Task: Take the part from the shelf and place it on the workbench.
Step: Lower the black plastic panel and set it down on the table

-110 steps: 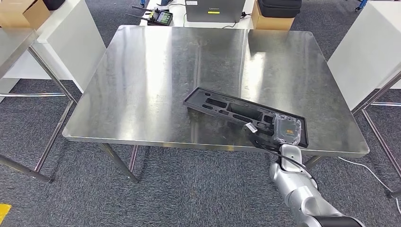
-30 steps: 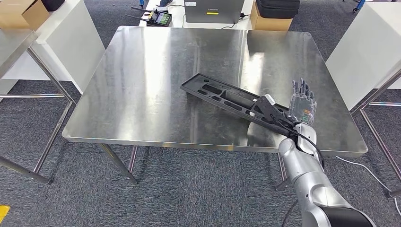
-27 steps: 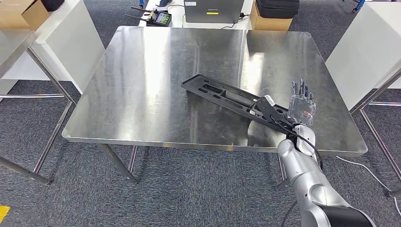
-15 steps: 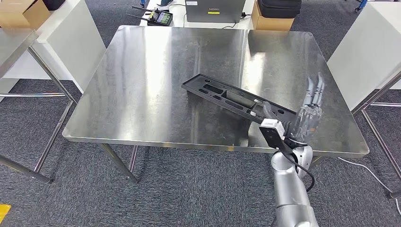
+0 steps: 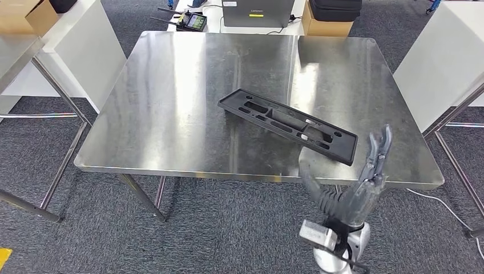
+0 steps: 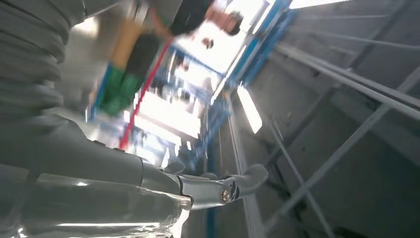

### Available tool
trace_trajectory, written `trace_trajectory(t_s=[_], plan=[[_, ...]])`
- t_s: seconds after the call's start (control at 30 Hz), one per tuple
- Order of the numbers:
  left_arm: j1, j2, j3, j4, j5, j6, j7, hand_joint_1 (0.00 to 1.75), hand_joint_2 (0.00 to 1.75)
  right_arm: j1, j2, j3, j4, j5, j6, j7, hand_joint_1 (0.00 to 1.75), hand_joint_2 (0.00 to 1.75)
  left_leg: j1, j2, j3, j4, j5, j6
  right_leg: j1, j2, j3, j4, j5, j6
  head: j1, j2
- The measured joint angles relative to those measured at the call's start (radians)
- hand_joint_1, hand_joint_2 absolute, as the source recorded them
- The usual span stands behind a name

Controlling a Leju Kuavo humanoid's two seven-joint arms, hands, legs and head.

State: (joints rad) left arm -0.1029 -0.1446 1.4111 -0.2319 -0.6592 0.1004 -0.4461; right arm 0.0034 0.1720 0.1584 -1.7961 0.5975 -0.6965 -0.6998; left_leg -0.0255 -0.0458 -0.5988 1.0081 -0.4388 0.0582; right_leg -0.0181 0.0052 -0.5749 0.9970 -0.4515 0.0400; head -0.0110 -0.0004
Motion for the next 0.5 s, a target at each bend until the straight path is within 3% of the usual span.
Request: trace_trajectory(t_s=[0.07,0.13,0.23,0.27,0.3,0.33,0.4,0.43,0.5], plan=[[-0.001,-0.008,0.015,0.001,0.02,0.033,0.021,0.0,0.0,0.027,-0.016,0.077,-0.02,-0.124,0.015,0.0,0.0,1.75,0.007,0.003,0.005,-0.01,0.008,0.009,-0.002,0.001,0.004,-0.006,0.004,0.007,-0.001,0.0],[-0.003,-0.017,0.033,0.002,0.044,0.062,0.041,0.0,0.0,0.038,-0.039,0.137,-0.026,-0.259,0.071,0.0,0.0,1.75,0.018,0.008,0.011,-0.029,0.023,0.017,0.003,0.0,-0.01,0.027,-0.023,0.006,0.0,0.0],[-0.007,-0.032,0.066,0.003,0.085,0.101,0.061,0.0,0.0,0.039,-0.072,0.194,-0.002,-0.398,0.211,0.001,0.0,1.75,0.022,0.014,0.001,-0.035,0.036,0.019,0.001,-0.001,-0.081,0.207,-0.123,-0.006,0.005,0.0],[-0.007,-0.037,0.076,0.003,0.095,0.11,0.064,0.0,0.0,0.038,-0.079,0.206,0.014,-0.41,0.241,0.001,0.0,1.75,0.023,0.015,-0.006,-0.034,0.041,0.016,-0.001,-0.001,-0.094,0.253,-0.143,-0.004,0.005,0.0],[-0.007,-0.042,0.086,0.003,0.105,0.119,0.067,0.0,0.0,0.035,-0.084,0.218,0.033,-0.411,0.258,0.001,0.0,1.75,0.024,0.015,-0.013,-0.033,0.046,0.012,-0.003,-0.001,-0.088,0.261,-0.148,0.003,0.005,0.0],[-0.008,-0.046,0.094,0.004,0.113,0.126,0.07,0.0,0.0,0.029,-0.088,0.231,0.05,-0.409,0.265,0.001,0.0,1.75,0.026,0.015,-0.02,-0.03,0.05,0.007,-0.005,-0.001,-0.061,0.227,-0.137,0.013,0.006,0.0],[-0.009,-0.053,0.108,0.005,0.125,0.138,0.074,0.0,0.0,0.015,-0.093,0.261,0.081,-0.408,0.27,0.001,0.0,1.75,0.03,0.014,-0.034,-0.019,0.058,-0.004,-0.013,0.0,0.026,0.091,-0.101,0.03,0.005,0.0],[-0.01,-0.055,0.113,0.006,0.127,0.14,0.075,0.0,0.0,0.009,-0.094,0.275,0.092,-0.408,0.27,0.001,0.0,1.75,0.03,0.012,-0.04,-0.011,0.059,-0.011,-0.014,0.002,0.055,0.036,-0.085,0.031,0.006,0.0],[-0.012,-0.057,0.118,0.006,0.13,0.142,0.076,0.0,0.0,0.001,-0.098,0.295,0.107,-0.408,0.27,0.001,0.0,1.75,0.028,0.009,-0.045,-0.004,0.062,-0.025,-0.011,0.005,0.069,0.001,-0.071,0.013,0.005,0.0]])
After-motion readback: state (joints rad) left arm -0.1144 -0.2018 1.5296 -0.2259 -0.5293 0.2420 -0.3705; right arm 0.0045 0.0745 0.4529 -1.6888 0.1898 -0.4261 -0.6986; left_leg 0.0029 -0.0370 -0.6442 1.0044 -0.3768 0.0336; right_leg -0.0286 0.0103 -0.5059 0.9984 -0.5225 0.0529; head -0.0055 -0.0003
